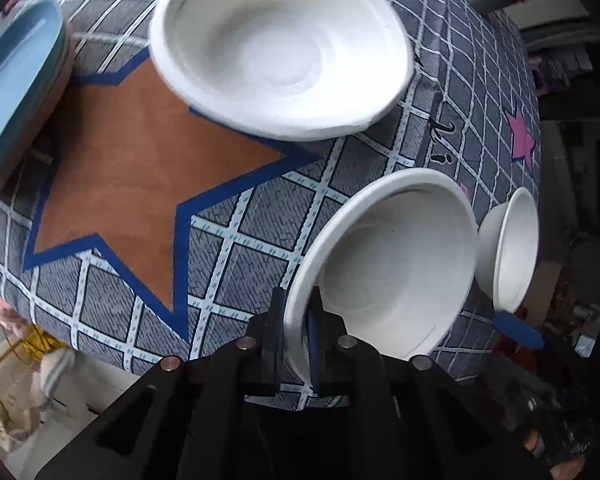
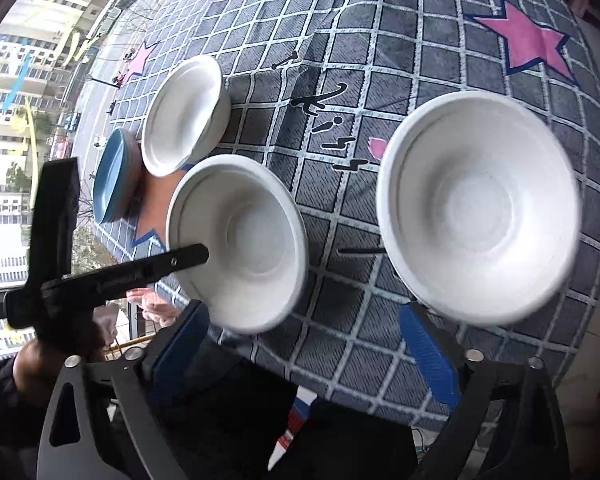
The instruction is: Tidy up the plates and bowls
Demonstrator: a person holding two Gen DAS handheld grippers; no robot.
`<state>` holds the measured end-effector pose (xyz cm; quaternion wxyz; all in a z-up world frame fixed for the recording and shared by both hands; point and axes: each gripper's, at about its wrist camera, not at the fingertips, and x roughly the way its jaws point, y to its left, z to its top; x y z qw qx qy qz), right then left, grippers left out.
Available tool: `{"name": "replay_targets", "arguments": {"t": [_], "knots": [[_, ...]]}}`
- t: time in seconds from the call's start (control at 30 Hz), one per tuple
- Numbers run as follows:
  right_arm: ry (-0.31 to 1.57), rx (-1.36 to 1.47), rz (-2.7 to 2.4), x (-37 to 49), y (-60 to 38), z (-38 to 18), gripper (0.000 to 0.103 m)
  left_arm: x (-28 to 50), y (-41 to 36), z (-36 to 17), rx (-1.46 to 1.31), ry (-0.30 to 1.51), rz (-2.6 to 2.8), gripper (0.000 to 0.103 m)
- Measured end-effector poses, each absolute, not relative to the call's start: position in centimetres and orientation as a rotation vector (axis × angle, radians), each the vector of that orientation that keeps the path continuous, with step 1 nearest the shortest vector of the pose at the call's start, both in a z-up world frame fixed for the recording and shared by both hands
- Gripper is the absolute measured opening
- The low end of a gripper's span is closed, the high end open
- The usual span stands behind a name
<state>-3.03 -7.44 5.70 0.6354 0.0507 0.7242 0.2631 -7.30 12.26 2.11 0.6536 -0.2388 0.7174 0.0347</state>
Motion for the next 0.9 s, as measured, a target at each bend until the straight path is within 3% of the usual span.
{"name": "replay_targets", "arguments": {"t": [0.1, 0.17, 0.3, 0.33, 0.9], "knots": [[1.663, 0.076, 0.603, -2.6, -5.9, 5.0, 0.073, -6.7, 11.8, 1.7, -0.494, 1.642, 0.092, 0.015], [1.674, 0.025, 0.598, -2.6, -4.7, 4.1, 0.050, -6.6, 11.8, 1.4, -0.487, 1.644, 0.105, 0.017], [1.705, -0.067, 0.578, -2.6, -2.9, 2.0, 0.030, -6.4, 10.7, 1.5, -0.396, 1.637, 0.095, 0.018], [1.703, -0.086, 0.590, -2.8, -2.5, 1.8, 0.016, -6.3, 10.2, 1.7, -0.354, 1.637, 0.092, 0.018], [1.633, -0.127, 0.600, -1.7, -2.1, 7.0, 0.017, -6.6, 11.7, 8.3, -0.287, 1.544, 0.090, 0.018]]}}
